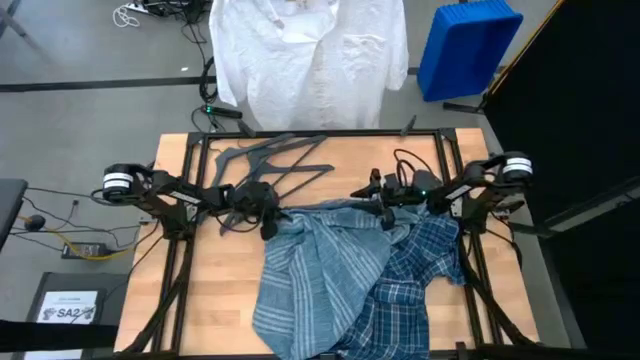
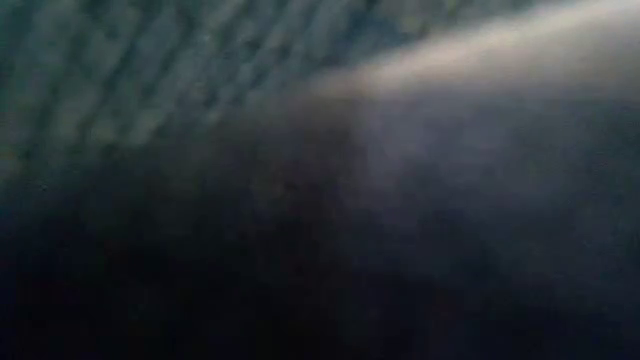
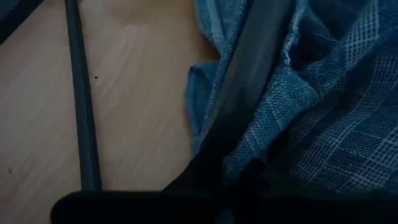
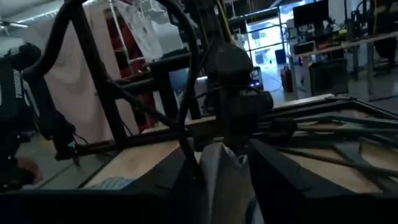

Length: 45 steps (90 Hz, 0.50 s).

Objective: Hang clothes
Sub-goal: Insert the black hanger into the green shirt

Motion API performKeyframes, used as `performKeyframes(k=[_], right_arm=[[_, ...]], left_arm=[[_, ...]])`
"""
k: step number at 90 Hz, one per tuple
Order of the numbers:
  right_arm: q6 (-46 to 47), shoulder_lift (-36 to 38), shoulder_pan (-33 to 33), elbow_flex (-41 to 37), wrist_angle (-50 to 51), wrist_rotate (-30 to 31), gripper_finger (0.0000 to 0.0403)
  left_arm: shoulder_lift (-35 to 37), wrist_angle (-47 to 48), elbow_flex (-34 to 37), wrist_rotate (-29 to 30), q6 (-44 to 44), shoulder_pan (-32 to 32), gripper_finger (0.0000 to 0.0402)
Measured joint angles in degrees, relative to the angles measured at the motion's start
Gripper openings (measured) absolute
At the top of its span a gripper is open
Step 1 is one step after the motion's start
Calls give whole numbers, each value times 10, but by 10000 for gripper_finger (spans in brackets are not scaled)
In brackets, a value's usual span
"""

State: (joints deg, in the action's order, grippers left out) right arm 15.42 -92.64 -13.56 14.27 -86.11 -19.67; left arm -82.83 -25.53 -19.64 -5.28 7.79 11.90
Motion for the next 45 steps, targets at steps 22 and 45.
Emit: performKeyframes(k=[22,45], right_arm=[[-3,0,0,0,13,-5,70],[12,0,-2,16,43,-37,95]], left_arm=[[0,2,0,0,0,0,0],[0,10,0,2,0,0,0]])
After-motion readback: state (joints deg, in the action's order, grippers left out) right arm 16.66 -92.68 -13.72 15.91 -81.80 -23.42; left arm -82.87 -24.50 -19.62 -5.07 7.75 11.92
